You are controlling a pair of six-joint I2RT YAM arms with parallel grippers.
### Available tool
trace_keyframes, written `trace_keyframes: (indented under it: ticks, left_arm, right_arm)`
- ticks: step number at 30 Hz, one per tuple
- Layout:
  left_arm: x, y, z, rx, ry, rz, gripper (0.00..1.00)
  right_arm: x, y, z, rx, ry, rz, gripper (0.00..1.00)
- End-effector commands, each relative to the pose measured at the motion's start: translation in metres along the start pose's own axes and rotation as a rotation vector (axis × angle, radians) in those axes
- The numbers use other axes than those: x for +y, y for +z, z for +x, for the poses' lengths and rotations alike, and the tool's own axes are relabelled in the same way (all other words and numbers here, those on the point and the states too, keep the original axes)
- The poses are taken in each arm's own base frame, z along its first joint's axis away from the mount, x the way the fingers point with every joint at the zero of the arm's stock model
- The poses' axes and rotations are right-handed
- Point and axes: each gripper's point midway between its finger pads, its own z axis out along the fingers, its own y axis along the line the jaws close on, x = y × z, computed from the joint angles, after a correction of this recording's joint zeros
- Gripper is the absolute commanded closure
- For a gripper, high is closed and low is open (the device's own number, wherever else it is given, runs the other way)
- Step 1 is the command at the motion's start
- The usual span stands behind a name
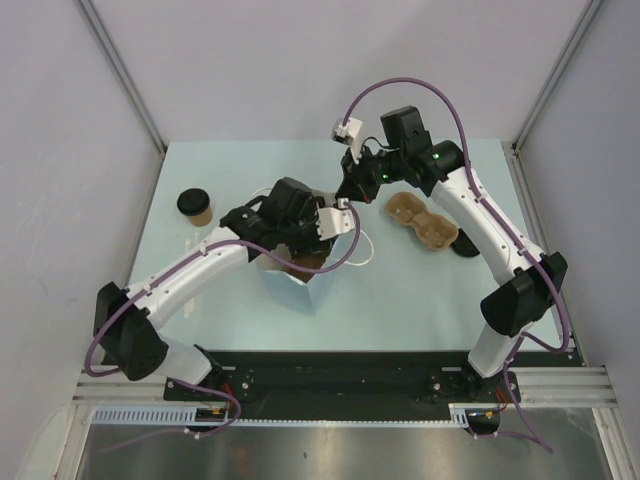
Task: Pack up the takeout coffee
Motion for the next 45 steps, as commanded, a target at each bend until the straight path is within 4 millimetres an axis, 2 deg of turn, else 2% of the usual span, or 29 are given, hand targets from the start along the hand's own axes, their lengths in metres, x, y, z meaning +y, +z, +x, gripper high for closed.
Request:
trace_keyframes:
  ticks: [1,6,14,19,23,28,32,35,36,38,39,41,42,43,44,45]
  left_arm:
    - [0.023,-0.038,-0.032,-0.109,-0.042,-0.079,0.27]
    - [0.028,-0.058,-0.047,-0.171,-0.046,-0.119,0.17]
    - [0.027,-0.085,-0.067,-0.271,-0.047,-0.140,0.16]
    - [0.026,-0.115,-0.089,-0.384,-0.064,-0.147,0.13]
    - [0.032,-0.142,-0.108,-0.461,-0.085,-0.161,0.00]
    - [0.037,-0.170,-0.125,-0.536,-0.110,-0.168,0.00]
    - [0.041,-0.205,-0.146,-0.651,-0.137,-0.180,0.00]
    - [0.053,-0.229,-0.155,-0.720,-0.208,-0.194,0.00]
    - [0.067,-0.232,-0.150,-0.717,-0.249,-0.220,0.01]
    - [0.081,-0.240,-0.150,-0.740,-0.335,-0.221,0.01]
    - [0.096,-0.240,-0.138,-0.725,-0.403,-0.251,0.01]
    - [0.113,-0.235,-0.121,-0.694,-0.467,-0.288,0.00]
    - [0.126,-0.233,-0.102,-0.658,-0.523,-0.324,0.01]
    - [0.132,-0.229,-0.093,-0.637,-0.553,-0.331,0.01]
    - [0.138,-0.219,-0.081,-0.603,-0.592,-0.328,0.01]
    - [0.149,-0.216,-0.058,-0.564,-0.667,-0.354,0.01]
  right_arm:
    - [-0.001,0.000,-0.009,-0.035,-0.045,-0.017,1.00]
    - [-0.003,0.001,-0.005,-0.024,-0.044,-0.013,1.00]
    - [-0.002,0.001,0.000,-0.013,-0.058,-0.009,1.00]
    - [0.001,-0.002,0.003,-0.013,-0.082,-0.017,1.00]
    - [0.002,-0.005,0.003,-0.023,-0.095,-0.019,1.00]
    - [0.003,-0.011,0.008,-0.018,-0.099,-0.038,1.00]
    - [0.006,-0.018,0.010,-0.020,-0.118,-0.068,1.00]
    - [0.010,-0.027,0.011,-0.036,-0.137,-0.114,1.00]
    - [0.016,-0.030,0.012,-0.040,-0.131,-0.149,1.00]
    - [0.017,-0.038,0.011,-0.048,-0.160,-0.169,1.00]
    - [0.024,-0.041,0.016,-0.038,-0.134,-0.207,1.00]
    - [0.026,-0.047,0.016,-0.043,-0.147,-0.238,1.00]
    - [0.030,-0.050,0.021,-0.023,-0.131,-0.257,1.00]
    - [0.033,-0.052,0.022,-0.017,-0.135,-0.271,1.00]
    - [0.038,-0.055,0.029,0.002,-0.146,-0.296,1.00]
    - [0.039,-0.057,0.030,0.007,-0.156,-0.305,1.00]
